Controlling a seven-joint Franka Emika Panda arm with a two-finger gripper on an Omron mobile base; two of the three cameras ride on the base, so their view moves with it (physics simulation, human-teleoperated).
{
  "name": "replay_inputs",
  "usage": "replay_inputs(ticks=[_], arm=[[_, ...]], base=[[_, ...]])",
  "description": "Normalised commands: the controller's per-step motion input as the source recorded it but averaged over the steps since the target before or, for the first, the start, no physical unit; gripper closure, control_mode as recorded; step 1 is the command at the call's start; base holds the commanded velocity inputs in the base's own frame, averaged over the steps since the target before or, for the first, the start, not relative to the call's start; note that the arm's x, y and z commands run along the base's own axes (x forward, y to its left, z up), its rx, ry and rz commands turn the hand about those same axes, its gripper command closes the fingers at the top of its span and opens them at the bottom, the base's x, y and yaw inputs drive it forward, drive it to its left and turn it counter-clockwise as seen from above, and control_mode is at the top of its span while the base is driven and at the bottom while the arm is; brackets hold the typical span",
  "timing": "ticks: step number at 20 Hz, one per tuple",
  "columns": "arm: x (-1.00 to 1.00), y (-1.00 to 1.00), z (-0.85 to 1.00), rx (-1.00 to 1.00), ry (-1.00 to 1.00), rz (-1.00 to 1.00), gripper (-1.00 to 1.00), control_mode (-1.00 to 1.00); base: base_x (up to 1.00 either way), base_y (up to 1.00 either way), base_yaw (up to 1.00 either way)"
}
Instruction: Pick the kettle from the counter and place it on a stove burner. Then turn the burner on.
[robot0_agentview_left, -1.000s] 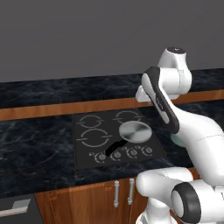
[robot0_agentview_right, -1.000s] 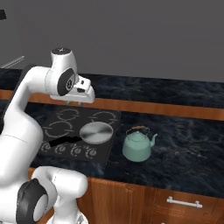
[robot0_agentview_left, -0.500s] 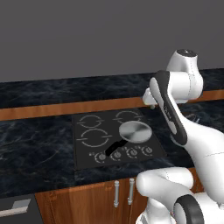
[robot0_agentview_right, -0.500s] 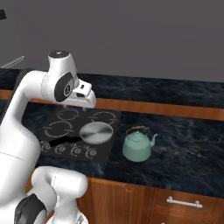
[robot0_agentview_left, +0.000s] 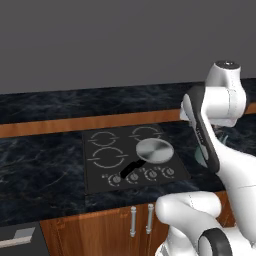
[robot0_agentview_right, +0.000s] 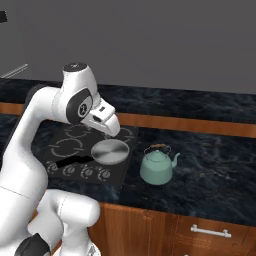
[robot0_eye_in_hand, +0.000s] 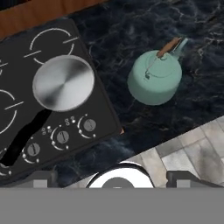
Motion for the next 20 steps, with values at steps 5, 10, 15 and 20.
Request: replay_inputs(ticks=[5, 10, 15, 20], arm=[[0.00, -0.69, 0.00, 0.04, 0.12, -0.30, -1.00, -1.00], [0.02, -0.68, 0.00, 0.02, 0.15, -0.26, -1.00, -1.00], [0.00, -0.66, -0.04, 0.00, 0.10, -0.11, -1.00, -1.00], [0.00, -0.36, -0.15, 0.00, 0.04, 0.00, -1.00, -1.00]], base=[[0.00, 0.00, 0.00], [0.00, 0.00, 0.00], [0.00, 0.00, 0.00], [0.00, 0.00, 0.00]])
